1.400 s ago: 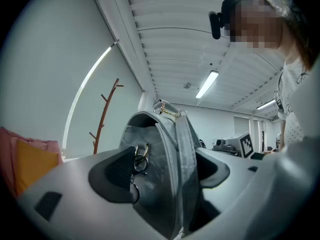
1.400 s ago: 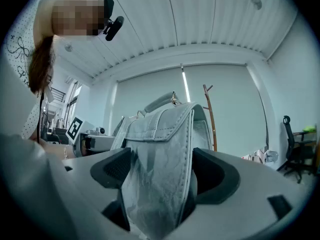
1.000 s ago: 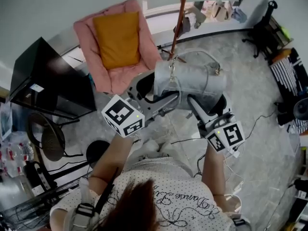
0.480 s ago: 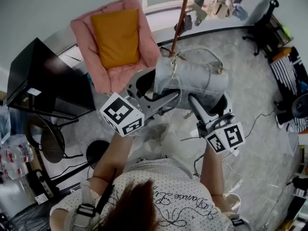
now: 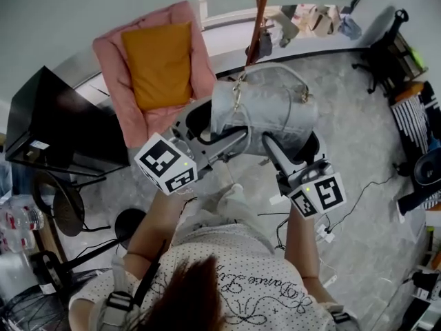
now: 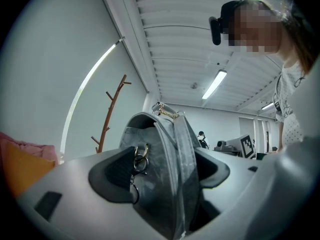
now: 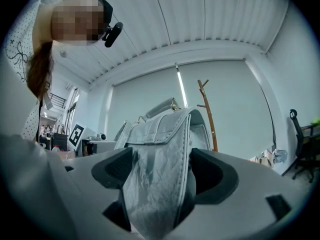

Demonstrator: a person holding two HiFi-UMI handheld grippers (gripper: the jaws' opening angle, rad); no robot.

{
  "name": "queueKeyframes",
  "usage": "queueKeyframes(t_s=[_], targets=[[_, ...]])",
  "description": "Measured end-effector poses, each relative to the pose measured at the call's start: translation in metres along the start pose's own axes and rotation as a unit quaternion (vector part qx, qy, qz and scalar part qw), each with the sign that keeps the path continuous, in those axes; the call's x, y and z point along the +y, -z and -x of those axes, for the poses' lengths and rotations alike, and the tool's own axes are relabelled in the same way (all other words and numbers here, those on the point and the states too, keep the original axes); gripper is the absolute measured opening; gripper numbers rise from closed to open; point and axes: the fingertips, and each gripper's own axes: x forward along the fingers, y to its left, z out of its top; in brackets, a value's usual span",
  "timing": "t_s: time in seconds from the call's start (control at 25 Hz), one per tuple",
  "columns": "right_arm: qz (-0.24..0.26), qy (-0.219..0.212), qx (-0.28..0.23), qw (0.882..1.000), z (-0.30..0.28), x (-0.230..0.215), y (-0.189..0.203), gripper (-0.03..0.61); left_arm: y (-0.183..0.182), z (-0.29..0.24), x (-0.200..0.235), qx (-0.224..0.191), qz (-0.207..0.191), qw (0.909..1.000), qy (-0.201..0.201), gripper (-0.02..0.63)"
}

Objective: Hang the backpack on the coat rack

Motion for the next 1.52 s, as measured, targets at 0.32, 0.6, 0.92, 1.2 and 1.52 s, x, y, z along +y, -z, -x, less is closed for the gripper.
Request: queueKeyframes(t_s=[0.32, 0.6, 0.92, 1.2, 1.52], targets=[[0.01, -0.016, -0.011, 1.0, -0.013, -0.068, -0.022, 0.368, -0.013, -0.066, 0.016, -0.008, -0.008, 0.9998, -0.015, 0.342], [-0.002, -0.019, -0.014, 1.0, -0.033, -0.098, -0.02, 0.367, -0.014, -0.094, 0.04, -0.002, -0.01, 0.9998, -0.016, 0.342], [0.002, 0.001, -0.003, 1.0, -0.083, -0.141, -0.013, 0.367, -0.01, -0.131, 0.1, -0.002, 0.003, 1.0, 0.0, 0.342], [0.007, 0.02, -0.002, 1.0, -0.163, -0.173, -0.01, 0.367, -0.02, -0.156, 0.184, -0.011, 0.002, 0.9998, 0.016, 0.342], [0.01, 0.053, -0.007, 0.999, -0.247, -0.196, -0.004, 0.368, -0.031, -0.174, 0.272, -0.017, 0.006, 0.999, 0.041, 0.342]])
